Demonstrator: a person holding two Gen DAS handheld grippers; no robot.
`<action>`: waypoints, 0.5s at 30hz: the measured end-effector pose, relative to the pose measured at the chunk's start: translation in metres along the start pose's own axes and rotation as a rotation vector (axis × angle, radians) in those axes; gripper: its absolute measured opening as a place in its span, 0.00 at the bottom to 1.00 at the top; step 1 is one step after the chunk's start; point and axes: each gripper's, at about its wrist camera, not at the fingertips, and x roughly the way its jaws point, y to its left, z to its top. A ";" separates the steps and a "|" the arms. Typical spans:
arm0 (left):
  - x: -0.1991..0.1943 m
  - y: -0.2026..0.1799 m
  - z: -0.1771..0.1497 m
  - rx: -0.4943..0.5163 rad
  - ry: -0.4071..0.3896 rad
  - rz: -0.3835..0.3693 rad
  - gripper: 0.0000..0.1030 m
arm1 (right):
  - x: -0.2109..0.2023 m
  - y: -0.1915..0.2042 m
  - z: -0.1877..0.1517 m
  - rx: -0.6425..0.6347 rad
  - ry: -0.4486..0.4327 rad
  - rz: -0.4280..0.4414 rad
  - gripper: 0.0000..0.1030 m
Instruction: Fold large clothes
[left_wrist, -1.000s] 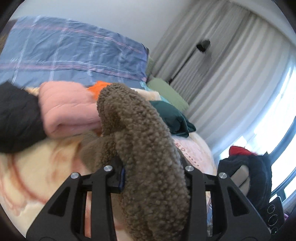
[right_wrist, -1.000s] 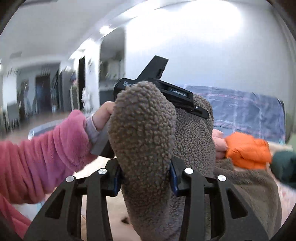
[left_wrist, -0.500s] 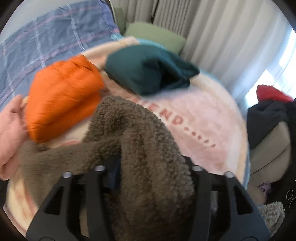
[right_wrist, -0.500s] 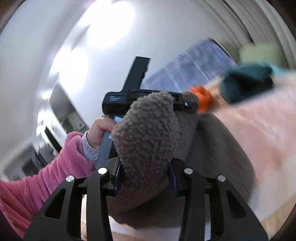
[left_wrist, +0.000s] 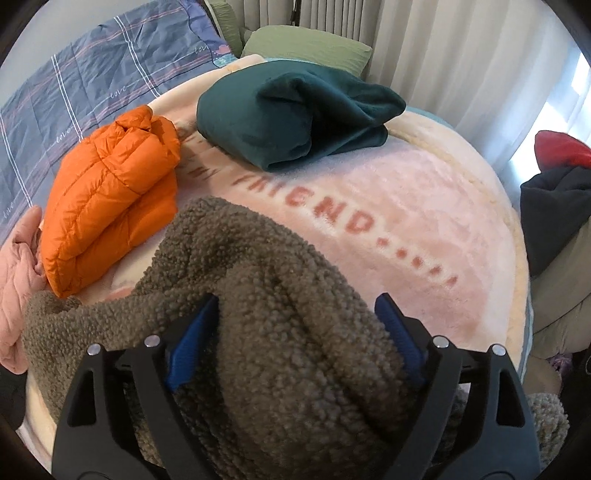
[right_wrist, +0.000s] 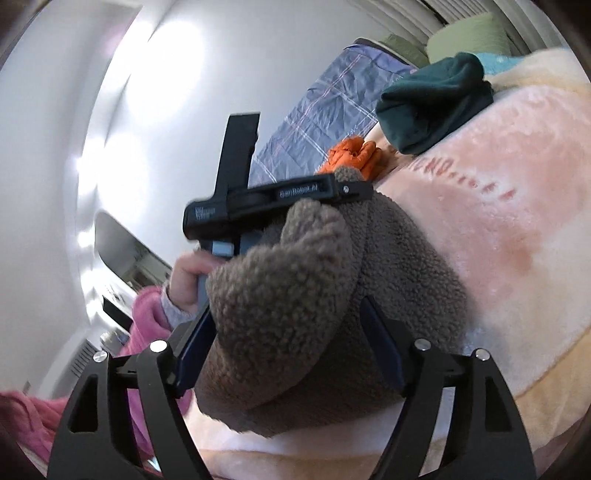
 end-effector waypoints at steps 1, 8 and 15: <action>-0.002 -0.001 0.000 0.003 -0.006 0.009 0.85 | 0.002 -0.001 0.000 -0.011 0.001 -0.013 0.55; -0.072 0.020 0.002 -0.022 -0.240 -0.075 0.69 | -0.004 -0.014 -0.011 0.038 0.064 -0.045 0.51; -0.001 0.013 -0.021 0.099 0.032 0.017 0.75 | -0.006 -0.017 -0.018 0.053 0.113 -0.073 0.69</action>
